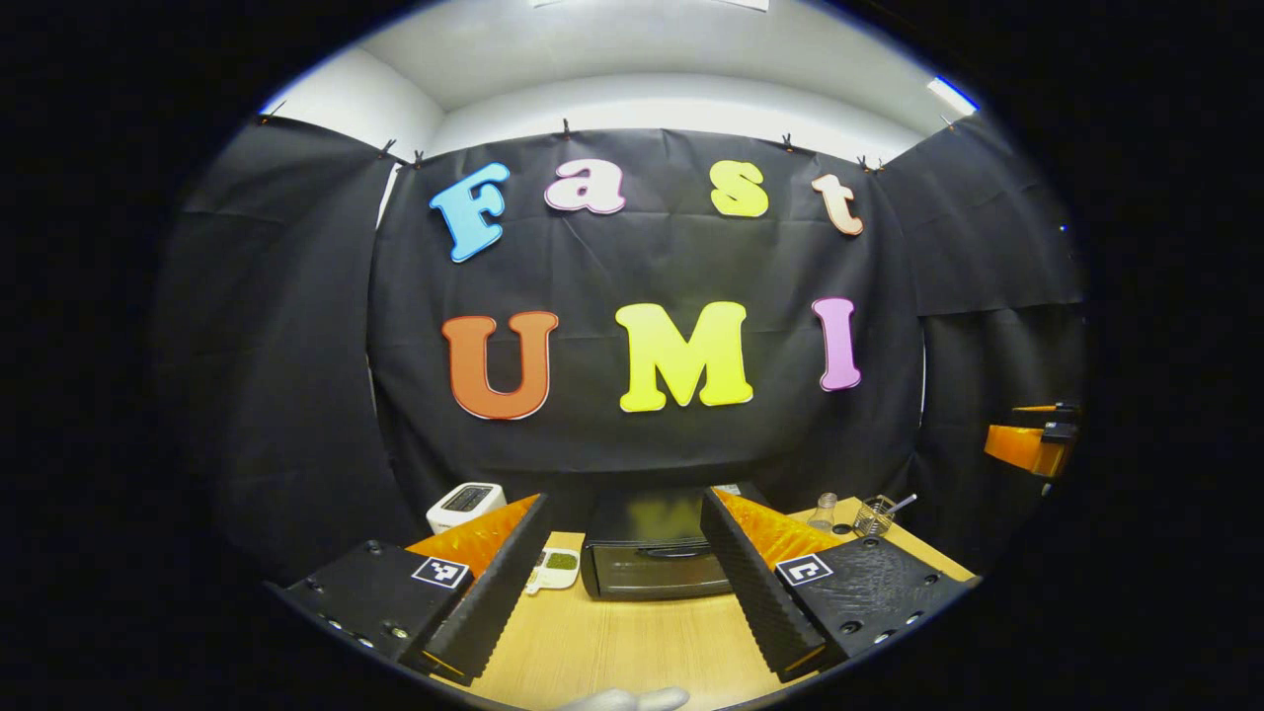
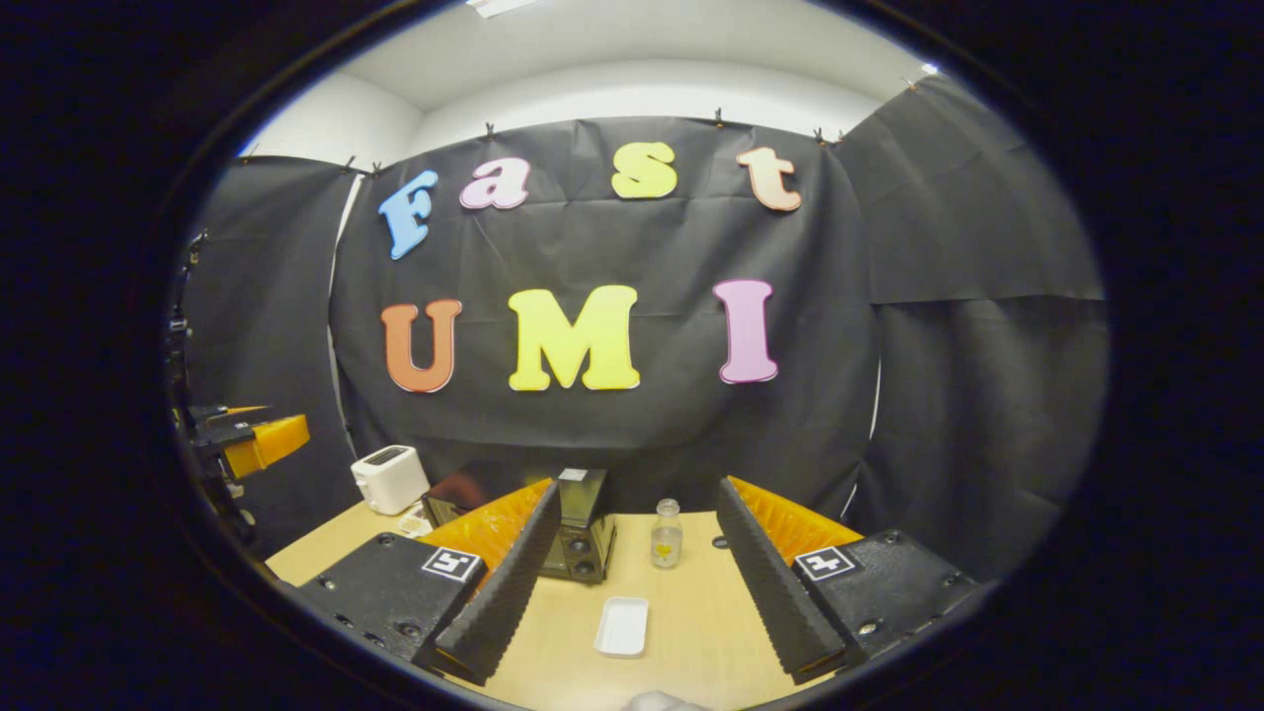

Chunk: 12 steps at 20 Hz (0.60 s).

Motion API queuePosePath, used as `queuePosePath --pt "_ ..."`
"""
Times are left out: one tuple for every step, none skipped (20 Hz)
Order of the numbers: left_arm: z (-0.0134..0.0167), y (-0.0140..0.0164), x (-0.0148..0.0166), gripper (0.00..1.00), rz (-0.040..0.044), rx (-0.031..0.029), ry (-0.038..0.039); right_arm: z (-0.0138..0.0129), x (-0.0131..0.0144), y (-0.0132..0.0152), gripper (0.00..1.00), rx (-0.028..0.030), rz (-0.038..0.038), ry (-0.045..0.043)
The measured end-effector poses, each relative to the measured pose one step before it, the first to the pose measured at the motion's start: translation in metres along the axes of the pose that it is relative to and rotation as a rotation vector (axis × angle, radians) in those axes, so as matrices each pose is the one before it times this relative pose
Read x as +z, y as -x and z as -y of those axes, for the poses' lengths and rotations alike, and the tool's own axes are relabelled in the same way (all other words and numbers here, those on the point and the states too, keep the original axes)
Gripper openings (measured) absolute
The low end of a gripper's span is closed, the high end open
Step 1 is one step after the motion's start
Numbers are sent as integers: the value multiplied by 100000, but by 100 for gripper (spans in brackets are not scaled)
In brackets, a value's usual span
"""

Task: Open the electric oven with the left hand, put the food in, and close the electric oven.

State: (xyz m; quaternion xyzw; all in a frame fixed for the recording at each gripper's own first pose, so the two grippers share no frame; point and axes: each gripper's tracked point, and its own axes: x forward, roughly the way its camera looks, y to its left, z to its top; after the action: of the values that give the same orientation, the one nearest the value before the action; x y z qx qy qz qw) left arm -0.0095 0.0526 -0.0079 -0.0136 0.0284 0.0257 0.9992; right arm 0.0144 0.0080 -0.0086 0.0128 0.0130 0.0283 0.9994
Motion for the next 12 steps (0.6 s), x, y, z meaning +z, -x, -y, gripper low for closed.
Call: queuePosePath --pt "-390 447 -189 97 -350 1582 -646 -65 -134 -198 100 249 12 557" --pt "-261 339 -66 97 180 1421 -736 -5 41 -65 100 -104 394 135" --pt "-411 278 -45 97 -171 1444 -1006 -39 23 -90 100 54 586 -363" --pt "-443 -9 -156 97 -66 1284 -438 -112 25 -16 100 79 300 -673" --pt "70 -99 129 97 -213 98 256 -84 -166 -36 100 70 -118 -1085" --pt "54 -69 -44 100 -501 -62 618 -136 42 141 100 577 230 -646" --pt "25 -184 20 100 -485 -208 707 40 -15 56 100 -309 141 33" --pt "175 -190 -121 100 -411 -524 594 125 31 90 100 -278 129 509" --pt "143 -176 -140 97 -330 -643 709 101 -69 81 100 -287 3 380" --pt "296 -200 93 97 96 -916 239 65 -22 120 100 -236 -247 120" --pt "274 -256 -260 97 -435 -613 -97 8 -66 52 97 -34 -125 -29" --pt "376 -98 -99 97 -342 -1037 45 81 -94 61 100 -342 -352 100"
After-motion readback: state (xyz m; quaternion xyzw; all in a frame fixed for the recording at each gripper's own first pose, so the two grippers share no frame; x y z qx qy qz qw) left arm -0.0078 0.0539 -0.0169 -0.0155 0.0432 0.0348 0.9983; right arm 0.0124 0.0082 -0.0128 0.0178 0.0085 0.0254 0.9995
